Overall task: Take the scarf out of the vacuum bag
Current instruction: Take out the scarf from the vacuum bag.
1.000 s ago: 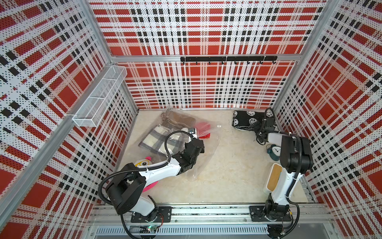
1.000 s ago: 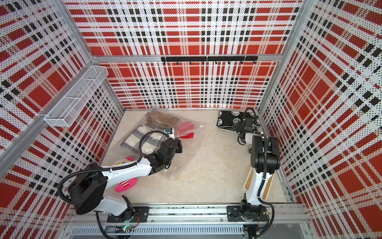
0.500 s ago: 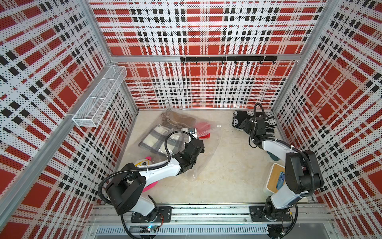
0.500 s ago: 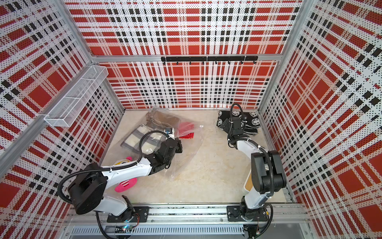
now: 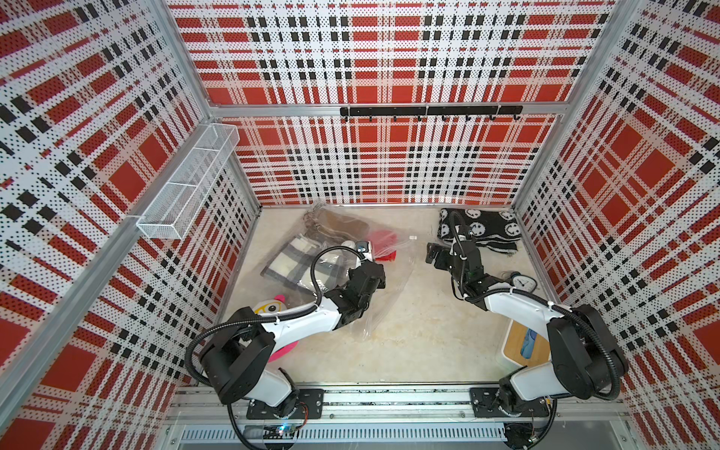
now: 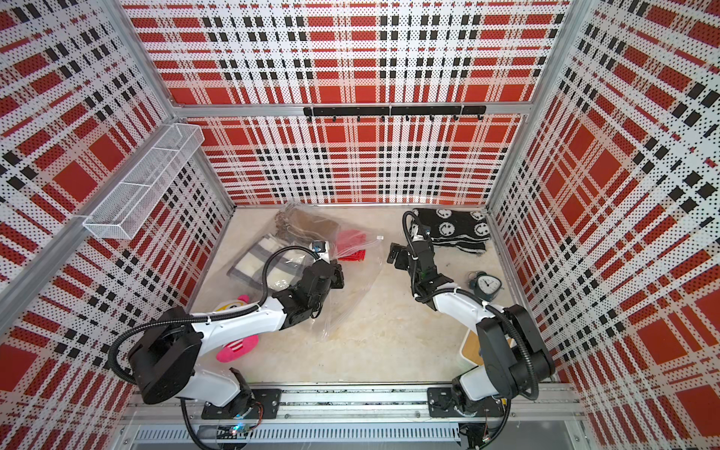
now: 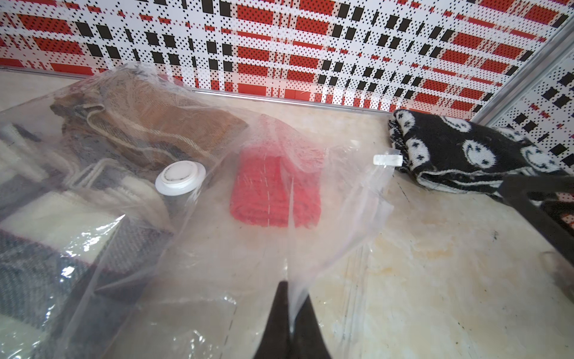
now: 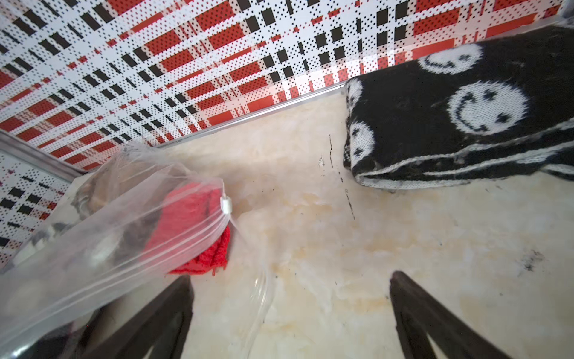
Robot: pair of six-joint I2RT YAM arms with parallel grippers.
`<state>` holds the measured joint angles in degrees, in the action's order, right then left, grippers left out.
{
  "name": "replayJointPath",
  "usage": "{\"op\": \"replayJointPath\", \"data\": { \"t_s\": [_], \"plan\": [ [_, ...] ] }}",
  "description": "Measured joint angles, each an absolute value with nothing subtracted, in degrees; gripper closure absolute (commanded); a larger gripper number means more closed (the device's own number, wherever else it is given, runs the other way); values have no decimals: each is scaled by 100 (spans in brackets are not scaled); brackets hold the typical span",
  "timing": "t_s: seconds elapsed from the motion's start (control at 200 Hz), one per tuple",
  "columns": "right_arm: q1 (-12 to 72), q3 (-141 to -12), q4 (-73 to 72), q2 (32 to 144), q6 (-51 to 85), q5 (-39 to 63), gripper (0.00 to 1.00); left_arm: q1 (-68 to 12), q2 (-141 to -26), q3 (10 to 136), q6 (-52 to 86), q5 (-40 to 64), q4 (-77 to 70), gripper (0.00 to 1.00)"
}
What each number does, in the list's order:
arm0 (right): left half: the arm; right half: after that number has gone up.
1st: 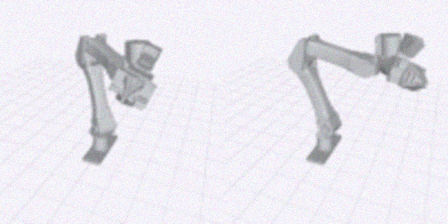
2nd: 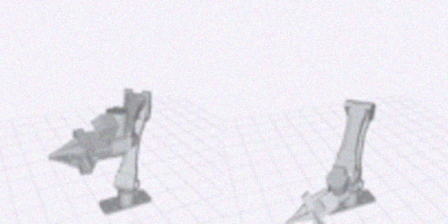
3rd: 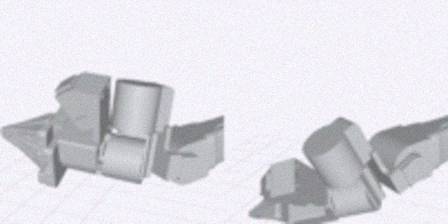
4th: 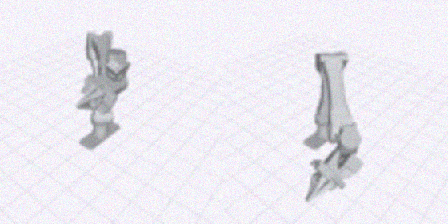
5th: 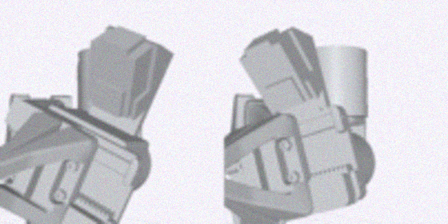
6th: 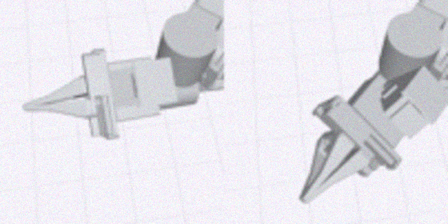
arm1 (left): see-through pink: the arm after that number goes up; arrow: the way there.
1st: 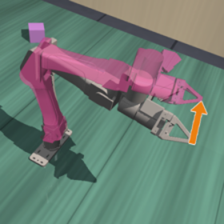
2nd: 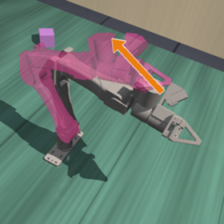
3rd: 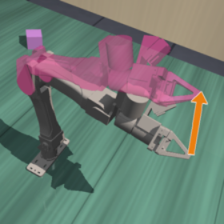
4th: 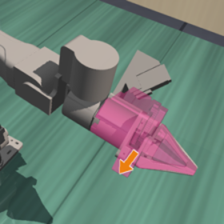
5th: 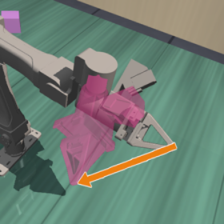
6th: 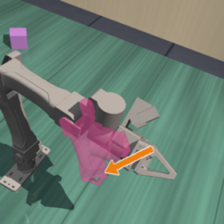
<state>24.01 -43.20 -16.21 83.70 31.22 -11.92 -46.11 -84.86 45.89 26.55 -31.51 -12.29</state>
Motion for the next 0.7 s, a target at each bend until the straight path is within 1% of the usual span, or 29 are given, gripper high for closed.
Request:
{"op": "replayJointPath", "data": {
  "t_s": [0.15, 0.336, 0.451, 0.701],
  "plan": [
    [2495, -4058, -1949, 8370, 3124, -596, 0, -4565, -8473, 4589, 2657, -3046, -1227, 100],
    [2847, -3870, -2493, 8512, 3439, -67, 0, -4471, -8473, 4591, 2674, -2742, -1214, 100],
    [3022, -3931, -2845, 8866, 3594, 174, 6, -4464, -8473, 4593, 2679, -2659, -1190, 100],
    [3103, -4246, -3393, 9751, 3905, 537, 9, -4449, -8468, 4604, 2700, -2547, -1160, 100]
  ]
}}
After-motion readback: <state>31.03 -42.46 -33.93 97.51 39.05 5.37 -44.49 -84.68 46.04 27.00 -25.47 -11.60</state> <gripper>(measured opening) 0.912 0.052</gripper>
